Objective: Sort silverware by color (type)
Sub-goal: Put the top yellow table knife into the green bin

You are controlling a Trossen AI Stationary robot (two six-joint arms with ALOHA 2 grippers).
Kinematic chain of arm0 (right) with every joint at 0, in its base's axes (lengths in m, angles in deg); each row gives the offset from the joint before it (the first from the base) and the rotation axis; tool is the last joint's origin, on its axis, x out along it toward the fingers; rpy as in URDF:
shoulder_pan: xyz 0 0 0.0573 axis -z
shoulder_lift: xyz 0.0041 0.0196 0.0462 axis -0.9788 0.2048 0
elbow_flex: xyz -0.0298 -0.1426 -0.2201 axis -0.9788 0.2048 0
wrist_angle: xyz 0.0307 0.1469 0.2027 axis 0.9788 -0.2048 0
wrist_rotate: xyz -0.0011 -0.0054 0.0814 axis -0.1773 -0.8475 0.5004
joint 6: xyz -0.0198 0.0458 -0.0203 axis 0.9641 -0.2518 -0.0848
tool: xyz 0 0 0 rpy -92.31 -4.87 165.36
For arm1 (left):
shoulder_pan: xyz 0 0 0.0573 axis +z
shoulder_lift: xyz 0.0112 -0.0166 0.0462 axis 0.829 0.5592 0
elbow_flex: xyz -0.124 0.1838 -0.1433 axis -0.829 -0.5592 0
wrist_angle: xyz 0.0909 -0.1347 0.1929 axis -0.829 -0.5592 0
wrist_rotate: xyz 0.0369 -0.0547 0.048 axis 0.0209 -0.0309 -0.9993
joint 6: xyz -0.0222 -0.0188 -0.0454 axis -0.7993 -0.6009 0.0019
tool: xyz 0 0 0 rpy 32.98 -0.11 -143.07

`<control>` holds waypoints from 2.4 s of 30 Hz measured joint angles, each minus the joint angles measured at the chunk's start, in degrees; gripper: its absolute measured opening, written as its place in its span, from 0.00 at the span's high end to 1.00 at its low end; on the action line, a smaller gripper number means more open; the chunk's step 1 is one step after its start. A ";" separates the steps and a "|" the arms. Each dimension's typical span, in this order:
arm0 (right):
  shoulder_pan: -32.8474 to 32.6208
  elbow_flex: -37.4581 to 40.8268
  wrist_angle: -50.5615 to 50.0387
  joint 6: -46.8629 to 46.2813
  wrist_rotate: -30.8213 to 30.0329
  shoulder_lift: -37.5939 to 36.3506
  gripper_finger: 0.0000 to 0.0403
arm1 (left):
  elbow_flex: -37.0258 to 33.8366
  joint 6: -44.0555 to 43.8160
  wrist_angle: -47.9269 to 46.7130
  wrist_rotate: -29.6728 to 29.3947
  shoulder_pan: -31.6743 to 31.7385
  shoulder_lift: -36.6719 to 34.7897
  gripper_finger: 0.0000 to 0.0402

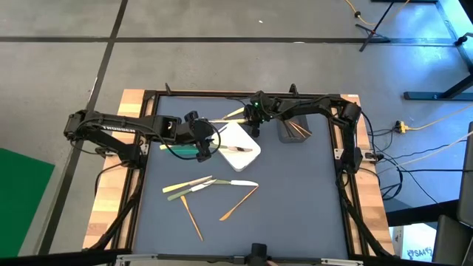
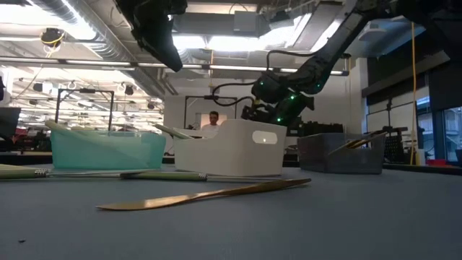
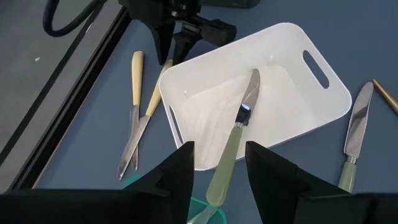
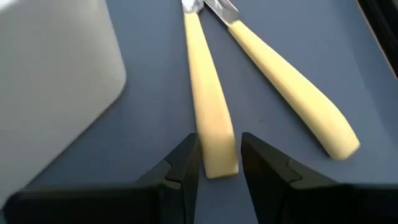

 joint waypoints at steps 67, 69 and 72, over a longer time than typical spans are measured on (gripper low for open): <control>0.00 -0.02 -2.94 4.07 -3.61 -0.20 0.99 | 0.00 -0.13 0.07 0.00 -0.01 0.00 0.66; 0.00 -0.02 -3.05 4.07 -3.61 -0.20 0.99 | 0.00 -0.13 0.07 0.00 -0.02 0.00 0.66; 0.01 -0.50 -3.65 4.05 -3.63 -0.22 0.99 | 0.00 -0.13 0.07 -0.01 -0.01 0.00 0.66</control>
